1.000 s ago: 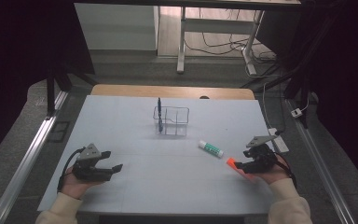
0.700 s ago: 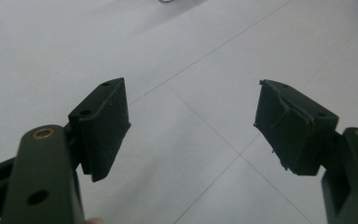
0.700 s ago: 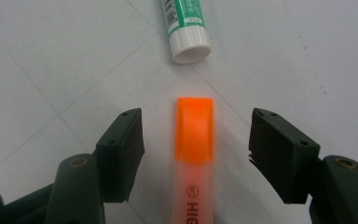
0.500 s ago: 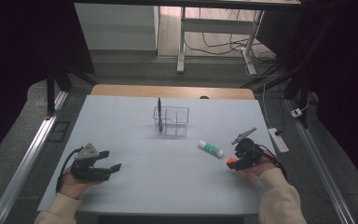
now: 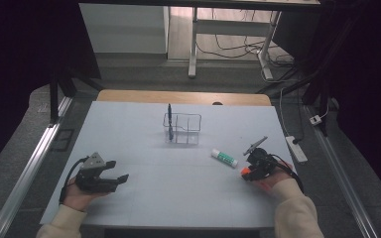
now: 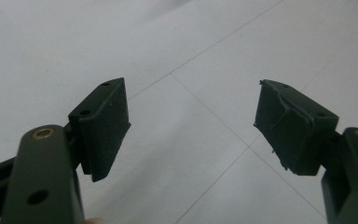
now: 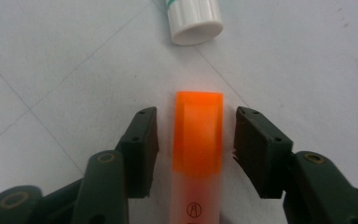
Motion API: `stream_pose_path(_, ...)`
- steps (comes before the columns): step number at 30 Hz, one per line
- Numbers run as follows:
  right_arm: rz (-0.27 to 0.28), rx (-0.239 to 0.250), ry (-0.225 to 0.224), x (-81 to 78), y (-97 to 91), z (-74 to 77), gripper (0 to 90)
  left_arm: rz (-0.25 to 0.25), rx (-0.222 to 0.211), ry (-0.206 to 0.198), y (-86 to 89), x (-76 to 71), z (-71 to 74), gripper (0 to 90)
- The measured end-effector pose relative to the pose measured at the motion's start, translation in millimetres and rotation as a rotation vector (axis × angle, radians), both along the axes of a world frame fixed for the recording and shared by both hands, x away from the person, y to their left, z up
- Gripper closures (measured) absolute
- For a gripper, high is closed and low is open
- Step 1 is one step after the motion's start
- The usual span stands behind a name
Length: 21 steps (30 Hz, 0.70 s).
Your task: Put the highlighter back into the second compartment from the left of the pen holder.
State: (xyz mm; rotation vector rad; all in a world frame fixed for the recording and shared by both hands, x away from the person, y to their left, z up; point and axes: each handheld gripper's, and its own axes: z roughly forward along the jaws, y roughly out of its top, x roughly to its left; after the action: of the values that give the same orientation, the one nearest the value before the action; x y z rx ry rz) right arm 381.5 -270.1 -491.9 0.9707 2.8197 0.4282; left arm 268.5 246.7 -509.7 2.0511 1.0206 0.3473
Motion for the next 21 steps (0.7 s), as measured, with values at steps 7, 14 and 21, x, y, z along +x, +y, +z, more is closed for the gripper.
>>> stream_pose_path(7, -0.005, -0.01, 0.01, -1.5, 5.4, 0.6, 66.1, -0.001, 0.008, 0.0, -1.0, 0.1, -0.5, 25.6)
stream_pose_path(14, -0.016, -0.007, 0.001, -2.9, 5.4, 0.6, 67.1, -0.003, 0.011, -0.001, -1.5, -0.1, -0.6, 25.6)
stream_pose_path(21, -0.011, 0.036, 0.01, -2.6, 1.2, 3.1, 67.2, 0.003, 0.01, 0.001, 1.2, 0.5, -1.1, 25.6)
